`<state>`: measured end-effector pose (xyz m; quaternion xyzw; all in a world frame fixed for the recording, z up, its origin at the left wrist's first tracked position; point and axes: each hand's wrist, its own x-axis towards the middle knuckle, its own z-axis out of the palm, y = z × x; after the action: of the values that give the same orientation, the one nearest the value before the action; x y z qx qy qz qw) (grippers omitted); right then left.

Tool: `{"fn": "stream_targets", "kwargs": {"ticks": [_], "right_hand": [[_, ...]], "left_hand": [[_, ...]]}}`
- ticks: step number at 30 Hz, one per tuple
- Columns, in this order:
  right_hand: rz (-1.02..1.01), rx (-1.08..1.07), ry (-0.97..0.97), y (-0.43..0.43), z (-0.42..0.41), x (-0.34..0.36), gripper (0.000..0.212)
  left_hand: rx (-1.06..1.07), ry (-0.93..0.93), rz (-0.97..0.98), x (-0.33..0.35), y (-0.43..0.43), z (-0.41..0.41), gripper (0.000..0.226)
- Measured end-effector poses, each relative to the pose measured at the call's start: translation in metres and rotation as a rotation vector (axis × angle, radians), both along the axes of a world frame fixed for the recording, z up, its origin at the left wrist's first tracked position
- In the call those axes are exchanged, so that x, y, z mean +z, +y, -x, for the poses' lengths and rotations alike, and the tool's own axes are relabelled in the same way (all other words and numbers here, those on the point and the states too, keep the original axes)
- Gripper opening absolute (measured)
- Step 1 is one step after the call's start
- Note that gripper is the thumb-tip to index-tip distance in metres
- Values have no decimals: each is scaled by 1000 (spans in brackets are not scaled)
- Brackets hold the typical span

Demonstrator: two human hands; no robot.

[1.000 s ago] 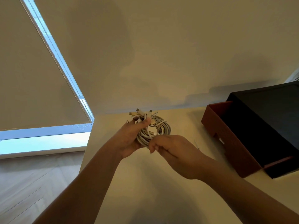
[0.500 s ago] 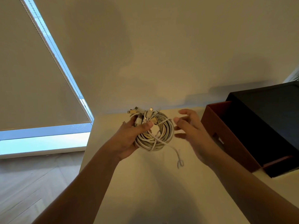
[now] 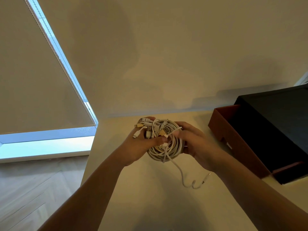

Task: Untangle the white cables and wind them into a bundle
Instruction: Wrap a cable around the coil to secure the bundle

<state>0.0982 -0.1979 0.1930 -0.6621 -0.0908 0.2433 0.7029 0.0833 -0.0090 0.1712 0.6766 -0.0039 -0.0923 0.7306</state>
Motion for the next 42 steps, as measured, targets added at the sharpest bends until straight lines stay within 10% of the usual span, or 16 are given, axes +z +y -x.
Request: {"fn": "stream_targets", "kwargs": {"ticks": [12, 24, 33, 42], "right_hand": [[-124, 71, 190, -7, -7, -1, 27], [314, -89, -261, 5, -1, -8, 45], [374, -111, -351, 5, -4, -13, 46], [399, -205, -415, 11, -2, -13, 44]], "left_hand": [[107, -133, -257, 7, -10, 2, 44], [59, 43, -60, 4, -20, 4, 37], [-68, 97, -18, 0, -10, 1, 69], [-123, 10, -96, 4, -9, 1, 43]]}}
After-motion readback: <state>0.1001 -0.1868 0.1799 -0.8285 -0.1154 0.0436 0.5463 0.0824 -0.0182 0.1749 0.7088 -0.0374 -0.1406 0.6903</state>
